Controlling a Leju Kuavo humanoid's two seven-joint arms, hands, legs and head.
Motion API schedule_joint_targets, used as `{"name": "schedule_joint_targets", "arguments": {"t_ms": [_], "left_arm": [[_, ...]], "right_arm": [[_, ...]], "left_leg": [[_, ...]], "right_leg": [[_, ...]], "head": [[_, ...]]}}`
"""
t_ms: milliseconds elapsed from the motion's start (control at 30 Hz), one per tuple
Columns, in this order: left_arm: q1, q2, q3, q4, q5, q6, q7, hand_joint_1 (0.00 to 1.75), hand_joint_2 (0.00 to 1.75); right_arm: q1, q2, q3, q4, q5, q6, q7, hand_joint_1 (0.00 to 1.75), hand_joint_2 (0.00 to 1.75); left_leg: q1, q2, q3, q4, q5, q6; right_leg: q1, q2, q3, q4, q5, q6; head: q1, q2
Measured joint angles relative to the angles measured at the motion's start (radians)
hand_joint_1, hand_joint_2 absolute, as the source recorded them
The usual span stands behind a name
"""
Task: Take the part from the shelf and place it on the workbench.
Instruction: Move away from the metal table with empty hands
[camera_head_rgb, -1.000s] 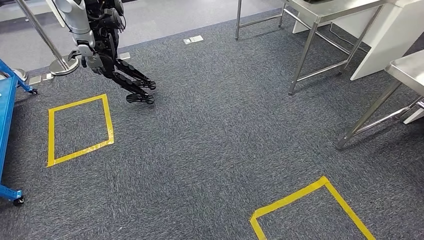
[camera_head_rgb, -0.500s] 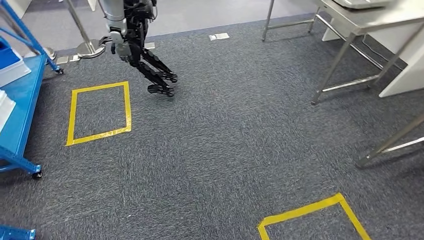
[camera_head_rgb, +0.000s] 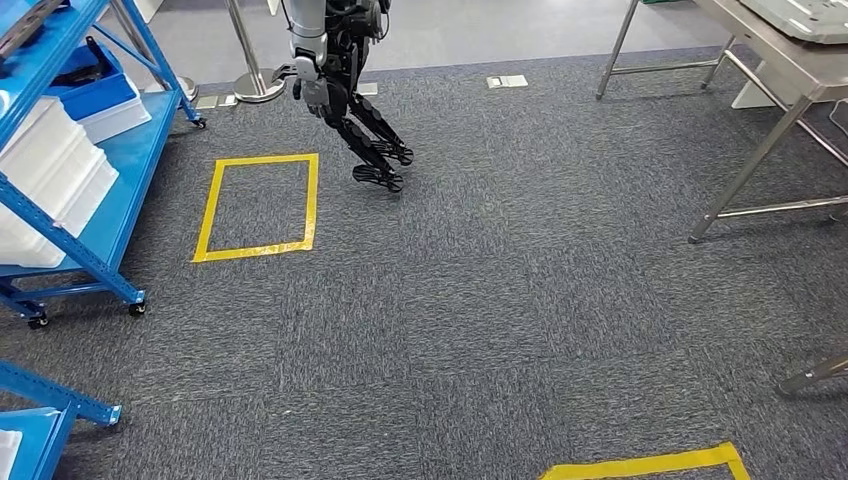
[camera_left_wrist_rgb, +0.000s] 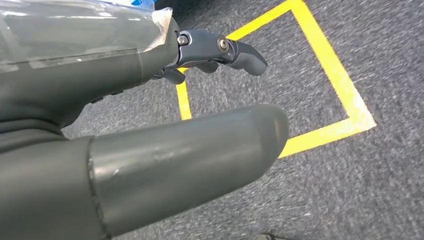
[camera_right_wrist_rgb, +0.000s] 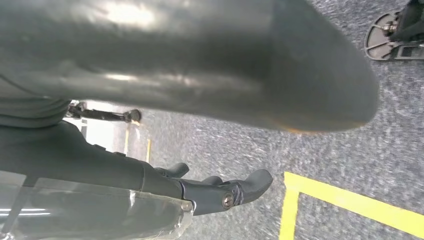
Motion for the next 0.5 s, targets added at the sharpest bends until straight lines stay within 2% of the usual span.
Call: {"name": "schedule_joint_targets", "arguments": {"t_ms": [33,67,100,133,167,200,267,300,333,367,433,500], "left_arm": [[-0.001,0.000,0.000,0.000,0.000,-0.001,0.000,0.00,0.00],[-0.002,-0.001,-0.001,0.000,-0.001,-0.002,0.000,0.00,0.00],[-0.002,-0.001,-0.002,0.000,-0.002,-0.004,-0.001,0.00,0.00],[-0.002,-0.001,-0.002,0.000,-0.003,-0.006,-0.001,0.00,0.00],[-0.001,-0.001,-0.003,0.000,-0.004,-0.007,-0.002,0.00,0.00],[0.000,-0.001,-0.004,0.000,-0.005,-0.008,-0.002,0.00,0.00],[-0.001,-0.001,-0.007,0.000,-0.006,-0.008,-0.002,0.00,0.00],[-0.003,-0.001,-0.009,0.000,-0.007,-0.008,-0.002,0.00,0.00],[-0.004,-0.001,-0.011,0.000,-0.007,-0.008,-0.003,0.00,0.00],[-0.005,-0.001,-0.012,0.000,-0.006,-0.008,-0.004,0.00,0.00],[-0.004,-0.001,-0.013,0.000,-0.006,-0.008,-0.006,0.00,0.00],[-0.003,-0.001,-0.014,0.000,-0.006,-0.008,-0.007,0.00,0.00]], "right_arm": [[0.002,0.000,0.000,0.000,0.000,0.001,0.000,0.00,0.00],[0.004,0.000,0.000,0.000,0.000,0.001,0.000,0.00,0.00],[0.005,0.000,0.000,0.000,0.000,0.002,0.000,0.00,0.00],[0.006,-0.001,0.000,0.000,-0.001,0.002,0.000,0.00,0.00],[0.005,-0.001,0.000,0.000,-0.002,0.002,0.000,0.00,0.00],[0.005,-0.001,0.000,0.000,-0.003,0.002,0.000,0.00,0.00],[0.005,0.000,0.000,0.000,-0.005,0.002,0.000,0.00,0.00],[0.005,0.001,0.000,0.000,-0.005,0.002,0.000,0.00,0.00],[0.005,0.001,0.000,0.000,-0.005,0.002,0.000,0.00,0.00],[0.004,0.001,0.000,0.000,-0.005,0.002,0.000,0.00,0.00],[0.001,0.002,0.000,0.000,-0.005,0.002,0.000,0.00,0.00],[0.001,0.004,0.000,0.000,-0.005,0.002,0.001,0.00,0.00]], "left_leg": [[0.002,0.029,-0.026,0.056,-0.033,-0.004],[0.003,0.047,-0.060,0.124,-0.067,-0.008],[0.006,0.055,-0.091,0.186,-0.093,-0.012],[0.008,0.058,-0.111,0.224,-0.102,-0.014],[0.010,0.061,-0.113,0.226,-0.093,-0.015],[0.011,0.066,-0.093,0.187,-0.067,-0.015],[0.009,0.101,-0.019,0.052,-0.007,-0.010],[0.006,0.118,0.012,-0.003,0.011,-0.006],[0.003,0.129,0.029,-0.034,0.017,-0.002],[-0.001,0.129,0.032,-0.043,0.016,0.003],[-0.003,0.106,0.034,-0.053,0.023,0.016],[0.000,0.084,0.040,-0.068,0.035,0.031]], "right_leg": [[0.002,-0.011,0.000,-0.001,0.000,-0.006],[0.005,-0.023,0.000,-0.001,-0.001,-0.012],[0.008,-0.036,-0.001,-0.001,-0.002,-0.014],[0.009,-0.048,-0.001,-0.001,-0.003,-0.015],[0.011,-0.059,-0.001,-0.001,-0.005,-0.016],[0.011,-0.069,0.000,-0.001,-0.006,-0.016],[0.015,-0.088,0.005,0.000,-0.011,-0.011],[0.018,-0.096,0.006,0.000,-0.014,-0.006],[0.021,-0.104,0.010,0.000,-0.017,0.000],[0.023,-0.112,0.012,-0.001,-0.019,0.006],[0.022,-0.121,0.020,-0.003,-0.022,0.017],[0.020,-0.082,0.006,0.036,-0.047,0.021]], "head": [[-0.004,0.000],[-0.008,0.000],[-0.010,0.000],[-0.010,0.000],[-0.011,0.000],[-0.012,0.000],[-0.014,0.000],[-0.014,0.000],[-0.013,0.000],[-0.011,0.000],[-0.008,0.000],[-0.005,0.000]]}}
